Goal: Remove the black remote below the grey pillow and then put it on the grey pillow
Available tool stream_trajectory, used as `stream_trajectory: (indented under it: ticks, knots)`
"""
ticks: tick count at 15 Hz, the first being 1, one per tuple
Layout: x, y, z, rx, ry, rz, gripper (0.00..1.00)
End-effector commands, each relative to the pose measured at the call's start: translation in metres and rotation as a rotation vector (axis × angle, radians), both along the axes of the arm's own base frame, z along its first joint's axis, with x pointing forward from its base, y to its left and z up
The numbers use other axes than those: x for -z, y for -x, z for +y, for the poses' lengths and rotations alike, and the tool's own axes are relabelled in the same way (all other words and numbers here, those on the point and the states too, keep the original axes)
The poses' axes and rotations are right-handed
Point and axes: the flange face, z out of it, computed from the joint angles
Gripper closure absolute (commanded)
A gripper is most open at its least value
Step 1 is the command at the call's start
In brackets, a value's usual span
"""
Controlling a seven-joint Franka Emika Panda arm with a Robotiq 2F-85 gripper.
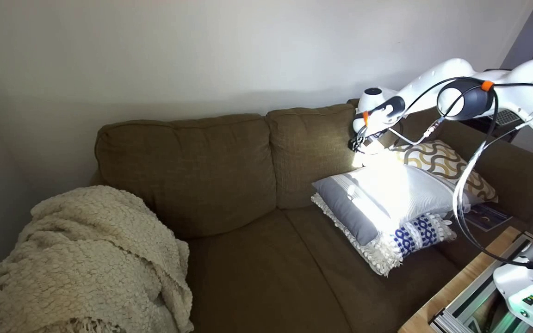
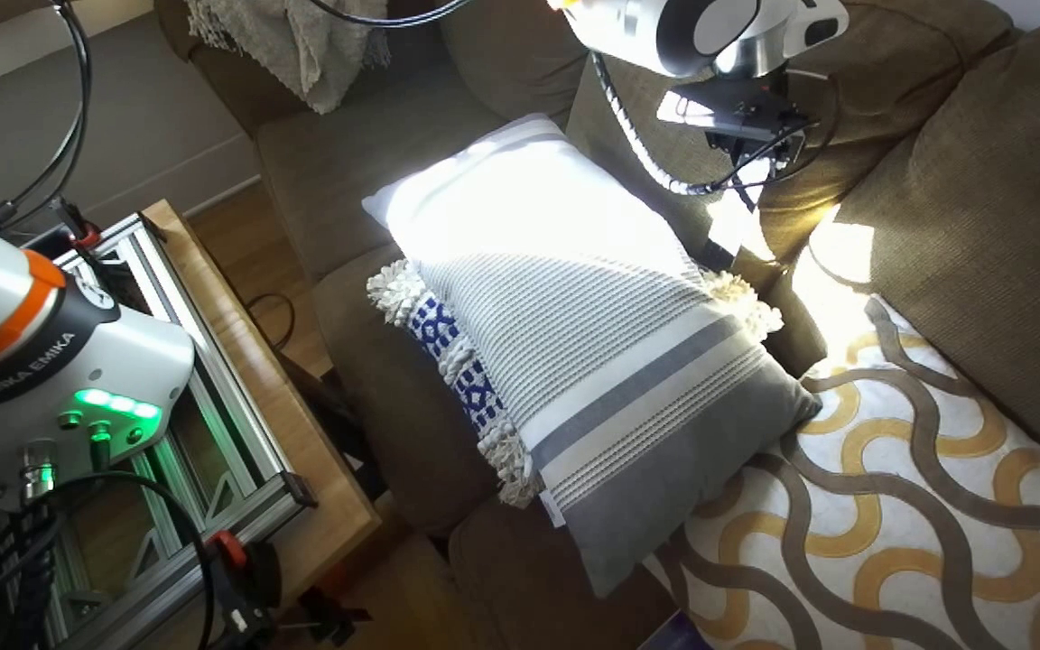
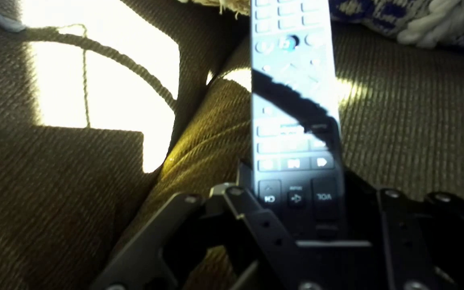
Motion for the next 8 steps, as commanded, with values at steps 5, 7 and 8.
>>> stream_trajectory:
  ticks: [5, 7, 8]
  knots:
    - [-0.097, 0.009, 0.053, -0.007, 0.029, 0.042, 0.77]
    - [-0.111, 0.013, 0.075, -0.018, -0.062, 0.097, 0.77]
    - [-0.117, 0.016, 0.085, -0.007, -0.090, 0.126, 0.77]
